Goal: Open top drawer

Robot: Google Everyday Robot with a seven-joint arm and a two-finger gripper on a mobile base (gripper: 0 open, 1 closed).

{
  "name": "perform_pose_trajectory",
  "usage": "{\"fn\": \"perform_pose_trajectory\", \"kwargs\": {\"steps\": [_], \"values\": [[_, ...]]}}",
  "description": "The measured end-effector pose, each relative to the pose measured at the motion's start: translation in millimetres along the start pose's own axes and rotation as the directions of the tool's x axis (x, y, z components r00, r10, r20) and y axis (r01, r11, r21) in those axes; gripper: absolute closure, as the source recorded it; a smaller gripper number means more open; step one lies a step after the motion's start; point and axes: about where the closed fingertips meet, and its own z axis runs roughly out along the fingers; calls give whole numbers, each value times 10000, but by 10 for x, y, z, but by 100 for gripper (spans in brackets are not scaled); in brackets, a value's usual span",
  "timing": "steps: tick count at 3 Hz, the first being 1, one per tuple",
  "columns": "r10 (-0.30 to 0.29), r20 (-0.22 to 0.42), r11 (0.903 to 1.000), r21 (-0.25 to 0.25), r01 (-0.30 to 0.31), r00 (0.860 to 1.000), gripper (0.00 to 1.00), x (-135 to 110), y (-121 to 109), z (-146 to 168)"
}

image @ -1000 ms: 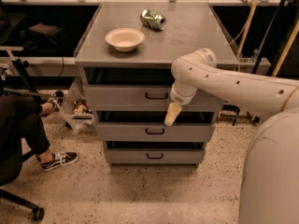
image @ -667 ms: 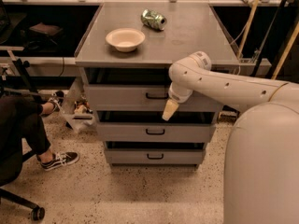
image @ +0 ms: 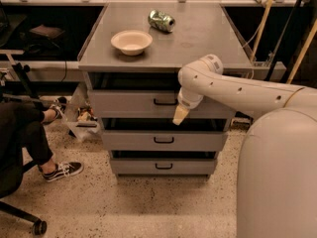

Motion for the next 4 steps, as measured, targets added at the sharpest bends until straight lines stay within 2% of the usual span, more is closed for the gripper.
{"fn": "perform_pose_trajectory", "kwargs": {"steps": [3, 4], "values": [[0, 0, 10000, -1, 0, 10000, 88, -30, -72, -151], [0, 0, 10000, -2, 0, 10000, 100, -28, -95, -181]]}}
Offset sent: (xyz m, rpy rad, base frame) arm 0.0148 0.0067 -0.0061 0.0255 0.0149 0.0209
